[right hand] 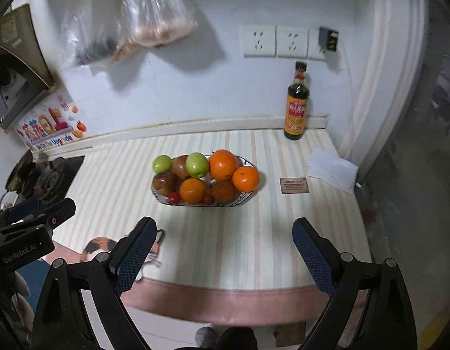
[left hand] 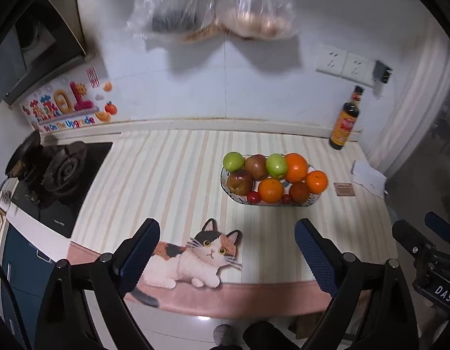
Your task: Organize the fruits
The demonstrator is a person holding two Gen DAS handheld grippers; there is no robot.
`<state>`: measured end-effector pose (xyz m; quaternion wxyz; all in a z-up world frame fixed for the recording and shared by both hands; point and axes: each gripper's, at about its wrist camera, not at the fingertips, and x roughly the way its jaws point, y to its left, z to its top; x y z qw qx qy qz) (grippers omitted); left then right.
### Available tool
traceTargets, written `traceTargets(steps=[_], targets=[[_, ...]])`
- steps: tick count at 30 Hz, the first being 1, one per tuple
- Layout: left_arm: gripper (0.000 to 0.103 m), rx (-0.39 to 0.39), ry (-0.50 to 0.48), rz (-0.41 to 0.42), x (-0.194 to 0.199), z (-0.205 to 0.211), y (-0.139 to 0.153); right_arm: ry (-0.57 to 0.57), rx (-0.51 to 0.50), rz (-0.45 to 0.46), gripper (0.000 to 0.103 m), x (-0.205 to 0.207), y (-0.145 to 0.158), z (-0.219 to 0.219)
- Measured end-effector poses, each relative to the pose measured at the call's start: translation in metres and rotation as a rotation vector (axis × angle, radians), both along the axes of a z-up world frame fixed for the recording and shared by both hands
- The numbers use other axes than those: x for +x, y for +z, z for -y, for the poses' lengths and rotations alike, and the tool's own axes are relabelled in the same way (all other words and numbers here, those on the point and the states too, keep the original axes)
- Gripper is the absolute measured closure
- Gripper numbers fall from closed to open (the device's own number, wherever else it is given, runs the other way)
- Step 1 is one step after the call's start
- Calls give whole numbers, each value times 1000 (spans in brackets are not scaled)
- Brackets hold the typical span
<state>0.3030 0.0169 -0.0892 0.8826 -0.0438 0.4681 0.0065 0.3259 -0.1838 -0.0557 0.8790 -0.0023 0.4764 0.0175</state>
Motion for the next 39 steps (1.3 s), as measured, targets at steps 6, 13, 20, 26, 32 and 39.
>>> traceTargets(steps=[6,13,20,26,32,39], targets=[[8,-15,-30,66,-57,-6,36,-24,-10,54,4,-65,44,-8],[8,-22,-43,93,-97,-2,61,-24,-2,91,4,-123,84,-10],[8,-23,-32,95,-113,9,69,0,32,107,4,-148,105,-2],[8,-13,-15,88,-106,21,66,24,37,106,3,-141,105,8],[1,4,15,83,-79,21,59,42,31,91,3,-109,96,12],[0,27,31,38,-40,21,40,43,7,51,3,-62,72,7]])
